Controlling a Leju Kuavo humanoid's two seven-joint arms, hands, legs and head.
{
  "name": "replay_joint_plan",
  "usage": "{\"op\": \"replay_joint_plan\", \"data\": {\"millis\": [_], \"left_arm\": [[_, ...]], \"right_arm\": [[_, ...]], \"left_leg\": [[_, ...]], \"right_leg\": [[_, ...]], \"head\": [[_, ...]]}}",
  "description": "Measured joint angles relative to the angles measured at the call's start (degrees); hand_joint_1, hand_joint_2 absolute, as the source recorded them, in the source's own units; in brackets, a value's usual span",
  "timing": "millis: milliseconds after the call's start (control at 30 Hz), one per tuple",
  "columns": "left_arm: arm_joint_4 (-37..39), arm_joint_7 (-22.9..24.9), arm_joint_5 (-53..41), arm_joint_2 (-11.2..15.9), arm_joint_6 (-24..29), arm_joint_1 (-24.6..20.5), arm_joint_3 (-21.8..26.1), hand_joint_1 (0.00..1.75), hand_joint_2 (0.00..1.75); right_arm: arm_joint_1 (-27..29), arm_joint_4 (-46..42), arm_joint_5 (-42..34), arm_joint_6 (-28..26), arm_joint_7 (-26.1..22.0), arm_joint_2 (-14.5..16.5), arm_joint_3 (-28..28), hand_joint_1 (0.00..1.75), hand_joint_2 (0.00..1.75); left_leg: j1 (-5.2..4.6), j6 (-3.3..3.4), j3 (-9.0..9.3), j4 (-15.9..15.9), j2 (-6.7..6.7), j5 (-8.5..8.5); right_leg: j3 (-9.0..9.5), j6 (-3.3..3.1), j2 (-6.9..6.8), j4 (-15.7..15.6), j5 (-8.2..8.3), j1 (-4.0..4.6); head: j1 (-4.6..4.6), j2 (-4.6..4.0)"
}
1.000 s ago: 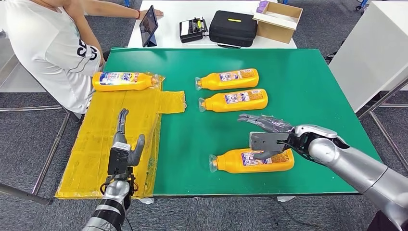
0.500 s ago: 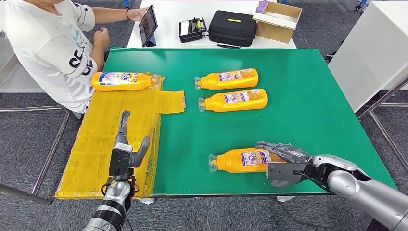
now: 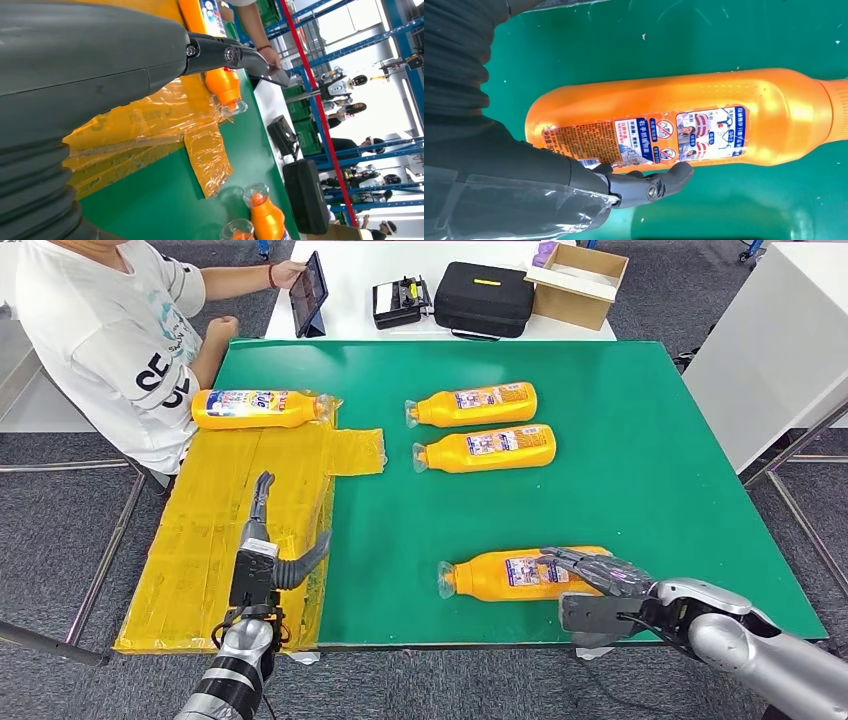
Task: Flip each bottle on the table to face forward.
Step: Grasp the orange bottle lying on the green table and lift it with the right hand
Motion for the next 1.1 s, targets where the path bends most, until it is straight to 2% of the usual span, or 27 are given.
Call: {"op": "replay_joint_plan", "data": {"millis": [233,400,567,800,933,1100], "left_arm": [[0.04,0.0,0.0,0.0,-0.01,0.0,-0.2,0.0,1.75],[0.26,0.0,0.07,0.0,0.18,0.13,-0.56,0.0,1.75],[0.2,0.0,0.57,0.0,0.07,0.66,-0.58,0.0,1.75],[-0.15,0.0,0.51,-0.05,-1.22,0.92,-0.56,0.0,1.75],[-0.17,0.0,0.06,-0.16,-1.8,0.96,-0.52,0.0,1.75],[-0.17,0.0,-0.57,-0.23,-2.16,1.02,-0.5,0.0,1.75]], "right_arm": [[0.7,0.0,0.28,-0.08,-0.01,0.01,-0.88,0.0,1.75],[1.83,0.51,6.65,-1.39,-0.3,1.49,-3.51,0.0,1.75],[2.43,1.8,12.9,-4.1,-2.65,5.42,-7.63,0.0,1.75],[2.95,2.43,22.38,-10.93,-11.13,13.51,-12.35,0.0,1.75],[2.95,3.41,28.0,-12.39,-12.2,17.98,-13.43,0.0,1.75],[2.96,5.97,30.85,-12.98,-12.47,21.32,-13.73,0.0,1.75]], "left_leg": [[0.0,0.0,0.0,0.0,0.0,0.0],[0.0,0.0,-0.02,0.0,0.02,0.0],[0.01,0.0,-0.01,-0.01,0.02,0.0],[0.04,0.0,0.0,-0.01,0.04,0.0],[0.04,-0.01,0.0,-0.02,0.03,0.01],[0.03,-0.01,-0.01,-0.01,0.02,0.01]], "right_leg": [[0.0,0.0,0.0,0.0,0.0,0.0],[0.01,0.0,0.01,0.01,0.0,0.01],[0.01,0.0,0.02,0.01,0.0,0.01],[0.0,0.0,0.03,0.03,0.0,0.03],[0.0,0.0,0.02,0.03,0.0,0.03],[0.0,0.0,0.02,0.02,0.0,0.01]], "head": [[0.0,0.0],[0.01,0.0],[0.0,0.0],[-0.01,0.0],[0.0,0.0],[0.01,0.0]]}}
